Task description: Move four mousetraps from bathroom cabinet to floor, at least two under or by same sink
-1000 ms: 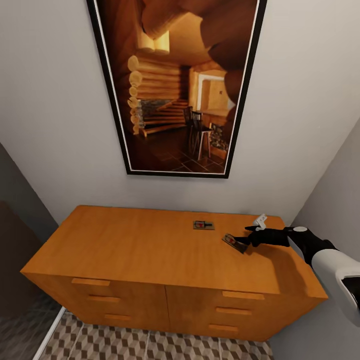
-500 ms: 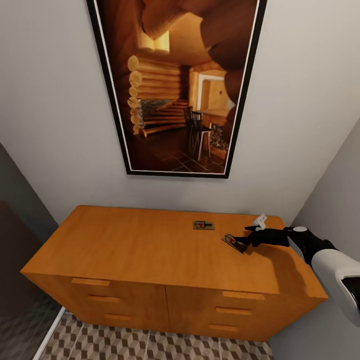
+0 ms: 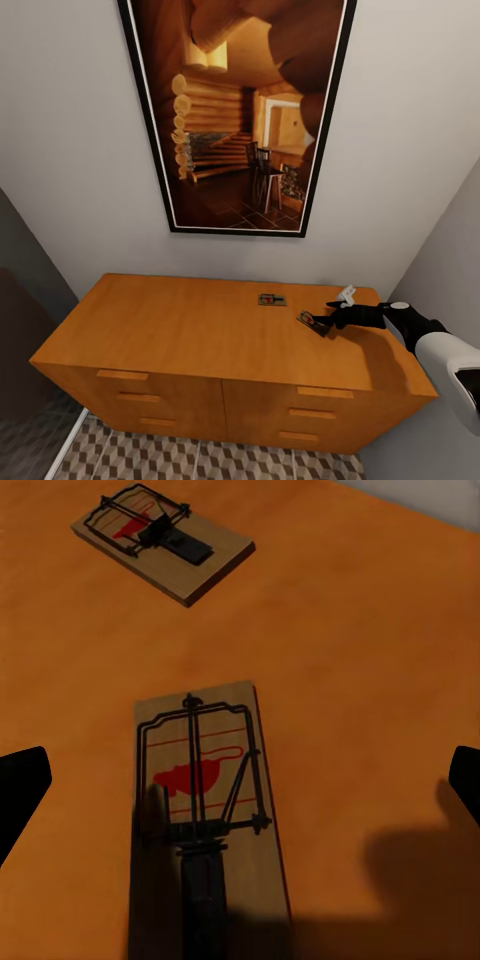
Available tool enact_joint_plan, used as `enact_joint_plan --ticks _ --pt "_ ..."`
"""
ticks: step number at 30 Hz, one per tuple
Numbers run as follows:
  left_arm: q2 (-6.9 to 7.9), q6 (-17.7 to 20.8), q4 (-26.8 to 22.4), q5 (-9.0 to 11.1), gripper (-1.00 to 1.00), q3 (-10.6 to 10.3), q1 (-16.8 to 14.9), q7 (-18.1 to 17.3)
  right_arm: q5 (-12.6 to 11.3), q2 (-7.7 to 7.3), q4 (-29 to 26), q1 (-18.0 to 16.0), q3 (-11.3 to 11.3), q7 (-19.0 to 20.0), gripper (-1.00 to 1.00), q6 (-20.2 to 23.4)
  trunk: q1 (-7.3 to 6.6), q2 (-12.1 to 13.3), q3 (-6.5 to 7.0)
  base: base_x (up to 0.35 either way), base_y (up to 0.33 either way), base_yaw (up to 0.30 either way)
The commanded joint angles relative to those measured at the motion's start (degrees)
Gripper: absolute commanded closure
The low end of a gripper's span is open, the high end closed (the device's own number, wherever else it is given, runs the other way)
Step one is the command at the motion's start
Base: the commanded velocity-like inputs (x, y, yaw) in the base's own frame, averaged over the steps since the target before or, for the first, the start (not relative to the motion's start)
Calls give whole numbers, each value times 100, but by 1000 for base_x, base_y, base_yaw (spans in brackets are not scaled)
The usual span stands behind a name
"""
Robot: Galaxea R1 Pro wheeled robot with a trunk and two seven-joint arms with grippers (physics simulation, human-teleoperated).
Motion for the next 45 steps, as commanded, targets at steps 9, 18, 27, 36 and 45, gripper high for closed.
enact_joint_plan --ticks 9,18,27,36,45 --pt "2 -24 13 -61 -100 13 -5 49 34 -2 -4 -4 5 2 -100 -25 3 -10 -9 0 0 0" --pt "0 -24 13 -61 -100 13 -5 47 34 -2 -4 -4 5 2 -100 -25 3 -10 -9 0 13 0" --pt "2 -24 13 -61 -100 13 -5 48 34 -2 -4 -5 5 1 -100 -25 3 -10 -9 0 2 0" --pt "2 -24 13 -61 -100 13 -5 47 38 0 -4 -4 5 5 -100 -25 3 -10 -9 0 0 16" --pt "2 -24 13 -61 -100 13 -5 47 38 -1 -4 -4 5 2 -100 -25 3 -10 -9 0 0 27"
